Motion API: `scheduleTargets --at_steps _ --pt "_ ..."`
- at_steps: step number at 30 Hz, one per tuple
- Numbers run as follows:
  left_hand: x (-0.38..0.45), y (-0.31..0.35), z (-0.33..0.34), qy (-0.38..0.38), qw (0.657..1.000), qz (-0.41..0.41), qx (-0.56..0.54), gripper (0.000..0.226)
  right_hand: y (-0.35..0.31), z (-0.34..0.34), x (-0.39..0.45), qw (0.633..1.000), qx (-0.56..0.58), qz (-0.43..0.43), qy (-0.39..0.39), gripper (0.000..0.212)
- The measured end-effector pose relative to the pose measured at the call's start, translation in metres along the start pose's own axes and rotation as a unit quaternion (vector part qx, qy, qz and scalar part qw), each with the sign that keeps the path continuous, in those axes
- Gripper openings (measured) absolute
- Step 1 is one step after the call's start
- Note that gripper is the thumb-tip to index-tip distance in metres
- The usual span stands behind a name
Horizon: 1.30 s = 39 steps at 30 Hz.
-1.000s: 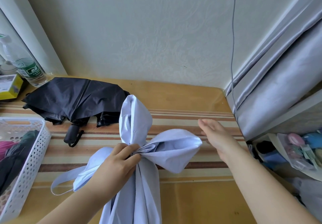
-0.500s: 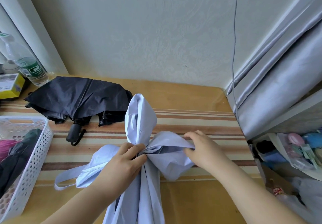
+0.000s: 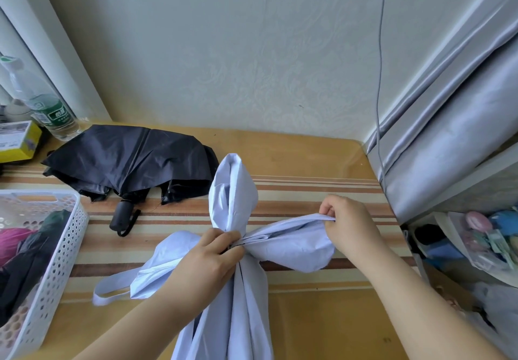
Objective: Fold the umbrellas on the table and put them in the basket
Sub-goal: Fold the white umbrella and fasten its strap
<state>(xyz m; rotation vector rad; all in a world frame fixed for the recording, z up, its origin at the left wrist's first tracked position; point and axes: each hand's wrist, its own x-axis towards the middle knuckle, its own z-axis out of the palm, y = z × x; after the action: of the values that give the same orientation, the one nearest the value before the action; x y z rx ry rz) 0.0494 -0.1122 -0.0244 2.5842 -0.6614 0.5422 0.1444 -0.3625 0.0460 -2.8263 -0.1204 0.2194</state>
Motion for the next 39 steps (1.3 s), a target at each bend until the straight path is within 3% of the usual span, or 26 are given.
scheduleTargets --at_steps 5,7,9,11,13,16,20,24,31,34,37,39 --pt "0.003 -0.003 0.000 0.011 1.000 -0.007 -0.005 0.022 -0.013 -0.012 -0.008 0.970 0.038 -0.236 0.033 0.013" --pt "0.004 -0.002 0.000 0.009 1.000 -0.006 -0.005 0.023 -0.027 -0.005 -0.014 0.957 0.050 -0.280 -0.051 0.014" --pt "0.004 0.000 0.001 0.003 1.000 0.002 0.000 0.022 -0.040 0.013 -0.015 0.945 -0.022 -0.302 -0.126 0.018" --pt "0.004 0.000 0.002 -0.001 1.000 0.012 0.000 0.021 -0.048 0.024 -0.009 0.931 -0.090 -0.313 -0.163 0.007" --pt "0.003 -0.002 0.001 -0.001 1.000 0.009 0.002 0.020 -0.050 0.027 -0.006 0.926 -0.115 -0.308 -0.187 0.014" --pt "0.002 -0.007 -0.001 0.004 1.000 -0.008 -0.002 0.018 -0.037 0.035 -0.004 0.926 -0.111 -0.309 -0.184 0.008" --pt "0.001 -0.011 -0.004 0.007 1.000 -0.004 -0.005 0.012 -0.020 0.047 -0.002 0.895 -0.171 -0.387 -0.139 0.036" --pt "-0.003 -0.013 -0.004 -0.004 1.000 0.014 0.000 0.018 -0.009 0.026 0.001 0.886 -0.255 -0.351 -0.161 0.044" --pt "0.006 -0.011 -0.002 0.002 1.000 0.017 0.006 0.020 -0.001 0.004 -0.001 0.918 -0.244 -0.288 -0.123 0.025" --pt "0.006 -0.013 -0.004 0.007 1.000 0.007 0.010 0.024 -0.005 0.019 -0.006 0.912 -0.216 -0.343 -0.066 0.023" --pt "0.006 -0.015 -0.005 0.006 1.000 0.013 0.018 0.021 -0.015 0.028 -0.008 0.906 -0.170 -0.368 -0.121 0.043" --pt "0.004 -0.016 -0.005 0.002 1.000 0.010 0.017 0.021 -0.017 0.026 -0.010 0.913 -0.177 -0.323 -0.176 0.042"
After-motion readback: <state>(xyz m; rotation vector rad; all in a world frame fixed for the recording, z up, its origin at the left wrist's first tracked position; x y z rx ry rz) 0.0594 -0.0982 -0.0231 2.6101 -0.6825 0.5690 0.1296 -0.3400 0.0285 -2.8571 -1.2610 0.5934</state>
